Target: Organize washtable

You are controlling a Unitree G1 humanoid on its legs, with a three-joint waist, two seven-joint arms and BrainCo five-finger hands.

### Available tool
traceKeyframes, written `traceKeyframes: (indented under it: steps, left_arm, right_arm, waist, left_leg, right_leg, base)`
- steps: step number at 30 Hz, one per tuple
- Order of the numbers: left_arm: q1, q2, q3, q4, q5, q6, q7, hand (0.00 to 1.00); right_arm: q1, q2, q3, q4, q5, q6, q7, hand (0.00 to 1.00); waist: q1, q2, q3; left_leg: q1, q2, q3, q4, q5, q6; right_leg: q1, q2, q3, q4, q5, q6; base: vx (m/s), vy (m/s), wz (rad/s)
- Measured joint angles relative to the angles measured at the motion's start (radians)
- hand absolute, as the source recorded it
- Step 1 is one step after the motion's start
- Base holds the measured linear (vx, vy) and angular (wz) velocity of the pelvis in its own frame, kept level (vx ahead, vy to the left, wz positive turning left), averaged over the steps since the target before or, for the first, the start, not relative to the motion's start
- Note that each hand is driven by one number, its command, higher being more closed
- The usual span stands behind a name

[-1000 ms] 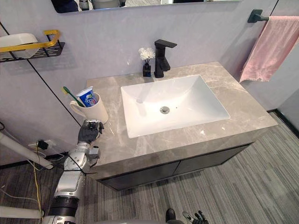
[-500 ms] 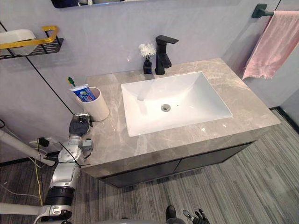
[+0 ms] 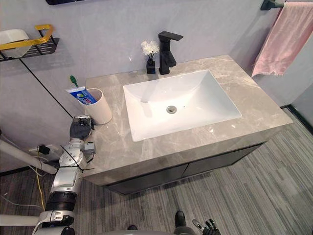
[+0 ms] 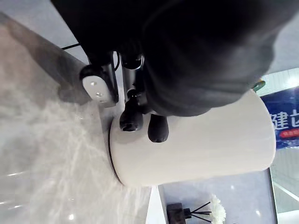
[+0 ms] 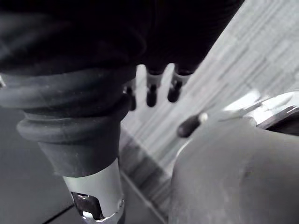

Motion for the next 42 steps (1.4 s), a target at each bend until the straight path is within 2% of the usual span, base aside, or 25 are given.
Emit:
traceKeyframes:
  steps: [5,10,14,23,35,39,42]
  left_arm:
    - [0.003,-0.002,-0.034,-0.049,-0.002,-0.002,-0.013,1.00]
    - [0.107,-0.036,-0.128,-0.176,-0.225,-0.007,-0.095,1.00]
    - [0.142,-0.037,-0.145,-0.202,-0.305,-0.009,-0.132,1.00]
    - [0.142,-0.037,-0.145,-0.202,-0.313,-0.015,-0.127,1.00]
    - [0.123,-0.036,-0.122,-0.166,-0.293,-0.015,-0.104,1.00]
    - [0.077,-0.031,-0.122,-0.099,-0.292,-0.019,-0.104,1.00]
    - [0.003,0.002,-0.111,-0.019,-0.274,-0.025,-0.098,1.00]
  right_arm:
    - [0.001,0.000,-0.016,0.000,0.000,-0.004,-0.001,0.00]
    - [0.000,0.000,-0.015,0.002,0.000,-0.014,-0.002,0.00]
    - [0.001,-0.005,-0.010,0.003,0.000,-0.015,-0.001,0.00]
    - [0.001,-0.025,0.016,0.003,0.000,-0.015,0.000,0.00]
    - [0.002,-0.025,0.011,0.003,0.000,-0.012,0.000,0.00]
    - [0.005,-0.026,0.011,0.003,0.000,-0.012,0.000,0.00]
    - [0.004,-0.028,0.012,0.000,-0.001,-0.011,0.001,0.00]
  waist:
    - [0.002,0.008,0.005]
    - [0.001,0.010,0.005]
    - [0.001,0.013,0.005]
    - [0.001,0.023,0.003]
    - [-0.001,0.023,0.003]
    - [-0.001,0.024,0.003]
    - [-0.001,0.025,0.005]
  left_leg:
    - [-0.001,0.000,0.000,0.000,0.000,0.000]
    - [-0.001,-0.001,0.003,0.000,-0.001,0.001]
    - [0.000,0.000,0.003,0.005,-0.001,0.001]
    - [0.000,0.001,0.004,0.008,-0.001,0.001]
    - [-0.015,0.001,0.010,0.008,-0.001,0.001]
    - [-0.022,0.001,0.013,0.008,-0.001,0.001]
    - [-0.029,0.001,0.024,0.009,-0.001,0.001]
  right_leg:
    - [-0.001,0.001,0.000,0.000,0.000,0.000]
    - [0.004,0.001,0.000,0.002,0.000,0.000]
    - [0.006,0.001,0.000,0.001,0.001,0.000]
    - [0.001,0.002,0.002,0.000,0.003,-0.001]
    - [-0.018,0.002,0.010,0.000,0.007,-0.001]
    - [-0.026,0.003,0.013,0.000,0.008,-0.001]
    - [-0.040,0.005,0.025,0.000,0.012,-0.001]
  base:
    - [-0.01,-0.005,0.00]
    - [0.00,0.000,0.00]
    - [0.00,0.000,0.00]
    - [0.00,0.000,0.00]
    - [0.00,-0.001,0.00]
    - [-0.01,-0.004,-0.01]
    - [-0.02,-0.017,-0.09]
